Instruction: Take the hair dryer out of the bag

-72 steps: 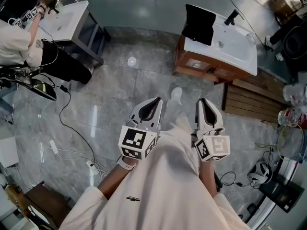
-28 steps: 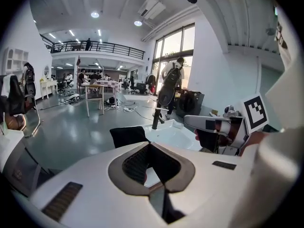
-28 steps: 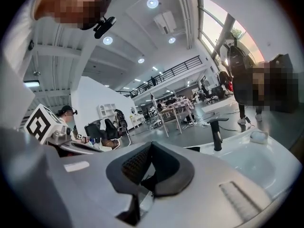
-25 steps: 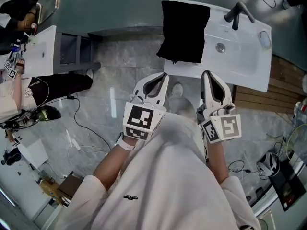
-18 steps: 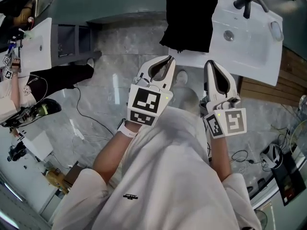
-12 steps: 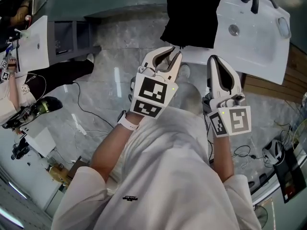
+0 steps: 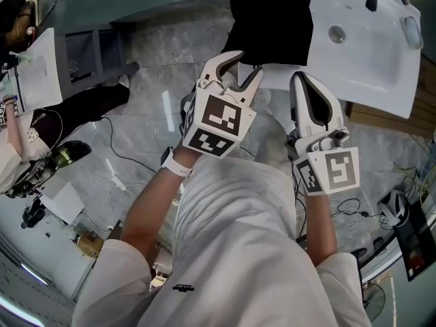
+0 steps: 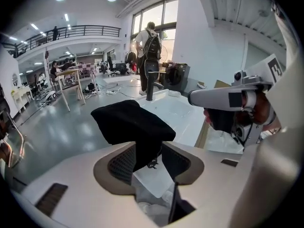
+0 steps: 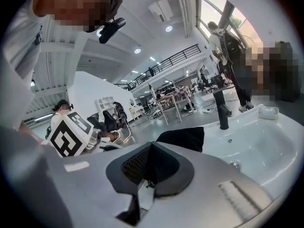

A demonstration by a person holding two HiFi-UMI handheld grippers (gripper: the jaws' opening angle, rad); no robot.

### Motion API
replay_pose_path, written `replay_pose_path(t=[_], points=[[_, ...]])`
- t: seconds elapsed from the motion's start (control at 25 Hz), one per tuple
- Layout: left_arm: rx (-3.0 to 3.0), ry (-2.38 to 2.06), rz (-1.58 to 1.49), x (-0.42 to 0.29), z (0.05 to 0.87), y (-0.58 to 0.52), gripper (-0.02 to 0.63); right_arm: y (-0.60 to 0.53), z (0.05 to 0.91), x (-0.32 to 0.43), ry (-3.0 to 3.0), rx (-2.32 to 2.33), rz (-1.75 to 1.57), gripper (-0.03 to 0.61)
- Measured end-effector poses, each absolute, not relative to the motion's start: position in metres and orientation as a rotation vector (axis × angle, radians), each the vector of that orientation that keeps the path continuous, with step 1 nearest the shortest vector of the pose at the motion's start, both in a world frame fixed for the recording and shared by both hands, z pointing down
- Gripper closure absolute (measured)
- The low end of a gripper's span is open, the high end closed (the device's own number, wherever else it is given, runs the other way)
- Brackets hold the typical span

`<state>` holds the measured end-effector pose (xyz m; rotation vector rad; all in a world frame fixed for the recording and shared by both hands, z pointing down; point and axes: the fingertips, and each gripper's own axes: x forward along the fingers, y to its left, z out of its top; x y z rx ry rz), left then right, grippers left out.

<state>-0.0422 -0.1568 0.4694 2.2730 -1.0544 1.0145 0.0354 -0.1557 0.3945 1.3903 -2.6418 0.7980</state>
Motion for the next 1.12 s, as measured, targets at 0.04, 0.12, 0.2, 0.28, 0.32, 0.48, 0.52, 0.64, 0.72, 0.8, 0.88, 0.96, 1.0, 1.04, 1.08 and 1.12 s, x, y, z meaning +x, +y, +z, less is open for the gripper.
replay_pose_path(t=[0.04,0.12,0.2,0.28,0.32,0.48,0.52,0.64,0.72,0.8,0.88,0.96,1.0,1.04,1.08,1.12], points=[[2.284,-1.04,1.033,-0.041,0.473,-0.158,0.444,-0.156,0.397,0.035,-2.637,1.389,0.801,0.568],[2.298,-1.01,1.069,-0.039,0.48,-0.161,0.431,-0.156,0.401,0.036,-2.628,1.388,0.807,0.568],[2.305,-1.003,1.094,-0.038,0.487,-0.164,0.419,-0.154,0.405,0.036,-2.618,1.386,0.812,0.568],[2.309,-1.004,1.104,-0.039,0.492,-0.167,0.42,-0.152,0.41,0.037,-2.607,1.385,0.818,0.568],[2.31,-1.002,1.107,-0.039,0.494,-0.168,0.423,-0.152,0.412,0.038,-2.602,1.384,0.822,0.568],[2.292,-1.05,1.044,-0.041,0.493,-0.178,0.585,-0.149,0.42,0.04,-2.585,1.382,0.819,0.568],[2.279,-1.073,0.998,-0.043,0.489,-0.181,0.595,-0.148,0.421,0.04,-2.585,1.373,0.806,0.568],[2.242,-1.107,0.899,-0.045,0.48,-0.191,0.597,-0.146,0.423,0.034,-2.59,1.33,0.786,0.568],[2.237,-1.101,0.889,-0.044,0.477,-0.195,0.597,-0.146,0.426,0.031,-2.584,1.314,0.801,0.566],[2.235,-1.096,0.871,-0.044,0.473,-0.198,0.597,-0.148,0.428,0.026,-2.577,1.309,0.811,0.566],[2.232,-1.102,0.847,-0.044,0.469,-0.203,0.597,-0.15,0.428,0.021,-2.58,1.297,0.804,0.565],[2.23,-1.109,0.827,-0.044,0.465,-0.209,0.597,-0.153,0.429,0.017,-2.584,1.28,0.799,0.523],[2.228,-1.11,0.82,-0.043,0.464,-0.213,0.597,-0.155,0.43,0.016,-2.582,1.275,0.801,0.515],[2.225,-1.109,0.817,-0.042,0.464,-0.216,0.597,-0.157,0.432,0.016,-2.579,1.271,0.803,0.512],[2.223,-1.107,0.819,-0.04,0.464,-0.22,0.597,-0.159,0.434,0.015,-2.575,1.265,0.806,0.505],[2.225,-1.104,0.825,-0.04,0.463,-0.223,0.597,-0.16,0.436,0.013,-2.57,1.252,0.805,0.502]])
